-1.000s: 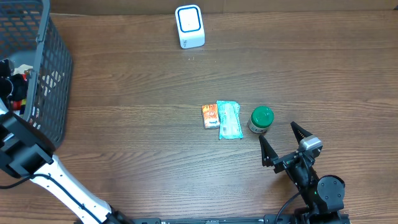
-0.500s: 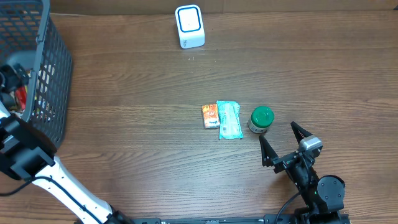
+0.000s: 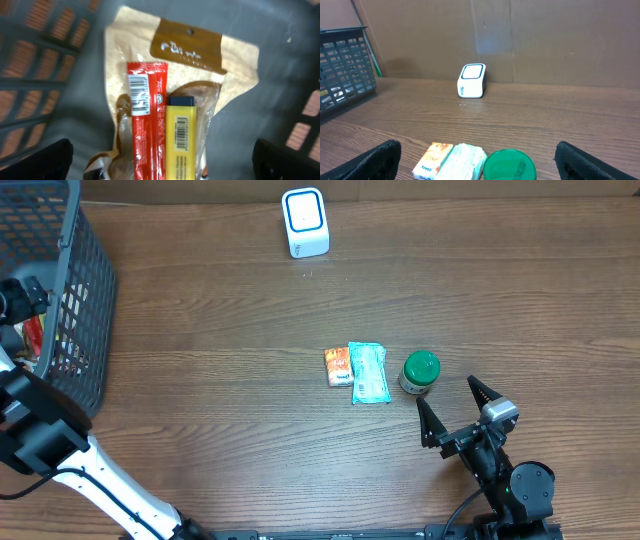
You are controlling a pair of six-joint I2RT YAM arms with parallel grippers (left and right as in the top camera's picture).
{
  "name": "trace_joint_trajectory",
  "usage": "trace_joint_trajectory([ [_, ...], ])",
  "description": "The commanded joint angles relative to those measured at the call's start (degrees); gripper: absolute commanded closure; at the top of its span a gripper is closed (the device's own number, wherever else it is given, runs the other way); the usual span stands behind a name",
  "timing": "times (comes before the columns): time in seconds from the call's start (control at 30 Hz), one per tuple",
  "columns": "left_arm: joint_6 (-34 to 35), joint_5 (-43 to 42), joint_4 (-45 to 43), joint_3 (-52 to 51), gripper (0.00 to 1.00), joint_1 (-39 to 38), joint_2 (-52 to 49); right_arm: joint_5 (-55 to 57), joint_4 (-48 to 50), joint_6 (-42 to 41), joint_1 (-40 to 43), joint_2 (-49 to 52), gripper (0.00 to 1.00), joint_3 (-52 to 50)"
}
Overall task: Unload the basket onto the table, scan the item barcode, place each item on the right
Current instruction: 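Grasp the clear bag with red and yellow snacks in the basket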
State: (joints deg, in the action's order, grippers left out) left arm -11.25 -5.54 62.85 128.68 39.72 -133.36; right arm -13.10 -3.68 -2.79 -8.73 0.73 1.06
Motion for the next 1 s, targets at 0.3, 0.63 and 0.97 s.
trace_joint_trajectory([
  [0.3,-5.5,-1.4,-12.5,-16.9,0.0,0.0,-1.3,0.4,0.3,0.2,-0.2,-0.6,0.0,-0.6],
  [0.63,-5.5,-1.3,-18.1,-23.9,0.38,0.0,-1.2,0.4,0.3,0.2,-0.2,-0.6,0.0,-0.6],
  [0.97,-0.3,-1.6,-12.1,-15.9,0.79,0.0,0.0,0.4,0.3,0.2,-0.2,-0.6,0.0,-0.6],
])
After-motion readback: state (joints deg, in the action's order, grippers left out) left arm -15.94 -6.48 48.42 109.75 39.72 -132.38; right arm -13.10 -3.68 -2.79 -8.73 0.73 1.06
